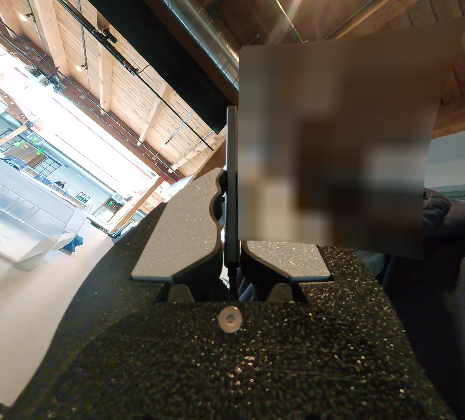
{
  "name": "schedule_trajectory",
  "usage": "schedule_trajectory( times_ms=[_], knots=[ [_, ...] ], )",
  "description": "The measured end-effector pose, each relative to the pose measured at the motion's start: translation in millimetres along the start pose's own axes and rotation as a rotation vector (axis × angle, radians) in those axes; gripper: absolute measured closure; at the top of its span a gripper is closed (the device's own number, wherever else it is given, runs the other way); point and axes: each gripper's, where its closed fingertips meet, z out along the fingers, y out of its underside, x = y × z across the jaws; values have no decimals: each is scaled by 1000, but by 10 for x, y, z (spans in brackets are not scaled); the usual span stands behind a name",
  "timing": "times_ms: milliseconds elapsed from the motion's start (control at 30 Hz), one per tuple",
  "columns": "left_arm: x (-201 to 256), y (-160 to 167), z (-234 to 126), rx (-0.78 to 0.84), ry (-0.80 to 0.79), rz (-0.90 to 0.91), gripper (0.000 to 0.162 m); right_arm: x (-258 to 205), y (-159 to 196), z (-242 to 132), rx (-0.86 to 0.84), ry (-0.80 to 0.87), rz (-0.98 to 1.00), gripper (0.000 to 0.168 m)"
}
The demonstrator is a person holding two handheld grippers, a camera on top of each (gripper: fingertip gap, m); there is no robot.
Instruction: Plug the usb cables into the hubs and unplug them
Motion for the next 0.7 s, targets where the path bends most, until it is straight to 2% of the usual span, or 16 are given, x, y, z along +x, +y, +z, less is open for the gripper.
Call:
schedule_trajectory(
  times_ms=[333,700],
  knots=[
    [20,-119,-80,162,100,-166,153,60,210,95,-124,68,-28,158],
    [-50,-49,-43,128,81,-153,153,70,189,75,-118,77,-11,158]
  ],
)
